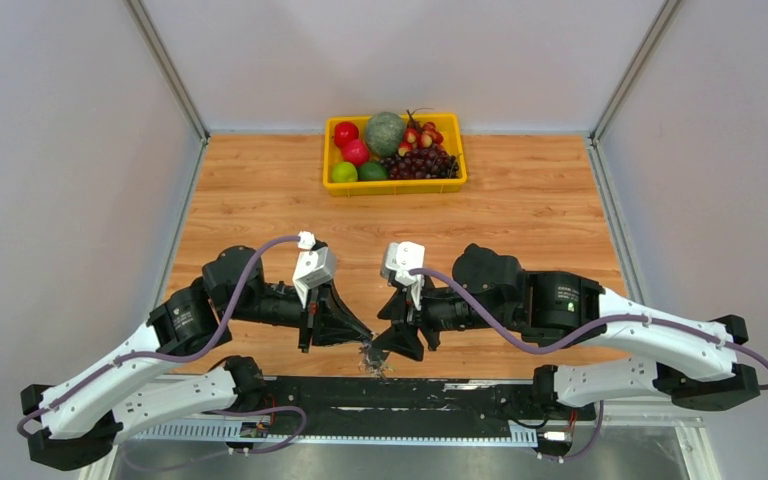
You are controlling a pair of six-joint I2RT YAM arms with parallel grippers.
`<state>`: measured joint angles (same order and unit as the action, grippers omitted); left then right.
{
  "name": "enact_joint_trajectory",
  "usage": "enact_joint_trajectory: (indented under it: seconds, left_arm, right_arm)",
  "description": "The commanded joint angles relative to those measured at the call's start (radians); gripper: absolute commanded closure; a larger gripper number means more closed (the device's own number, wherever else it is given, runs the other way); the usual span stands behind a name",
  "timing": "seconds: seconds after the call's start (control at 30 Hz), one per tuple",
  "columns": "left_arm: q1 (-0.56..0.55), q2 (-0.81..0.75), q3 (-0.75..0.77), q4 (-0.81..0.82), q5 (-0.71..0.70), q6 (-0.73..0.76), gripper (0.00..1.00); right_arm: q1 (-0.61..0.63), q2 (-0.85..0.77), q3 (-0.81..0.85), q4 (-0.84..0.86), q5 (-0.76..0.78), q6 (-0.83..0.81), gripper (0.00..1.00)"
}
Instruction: Put the keys on the keyring
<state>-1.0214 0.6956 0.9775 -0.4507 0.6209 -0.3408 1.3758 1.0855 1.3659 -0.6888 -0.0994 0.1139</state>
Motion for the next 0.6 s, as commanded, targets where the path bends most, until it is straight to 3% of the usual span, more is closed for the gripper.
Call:
enact_joint_trajectory:
  seconds: [0.0, 0.37, 0.47, 0.53, 0.57]
  left_arm:
    - [0.0, -0.014, 0.02, 0.009, 0.017, 0.032, 1.0]
    - [0.0, -0.015, 0.011, 0.021, 0.021, 0.024, 1.0]
    - [0.0, -0.016, 0.01, 0.025, 0.021, 0.023, 1.0]
    - [0.0, -0.016, 0.011, 0.026, 0.019, 0.022, 1.0]
    - [0.0, -0.016, 0.014, 0.025, 0.018, 0.023, 1.0]
  right_arm:
    - [-0.006, 0.009, 0.045, -0.009, -0.065, 0.013, 0.5]
    - [-0.006, 0.032, 0.06, -0.009, -0.077, -0.001, 0.68]
    - [-0.006, 0.036, 0.057, -0.009, -0.086, -0.009, 0.82]
    - [-0.006, 0.035, 0.051, -0.01, -0.09, -0.014, 0.98]
    - [-0.006, 0.033, 0.046, -0.011, -0.095, -0.017, 1.0]
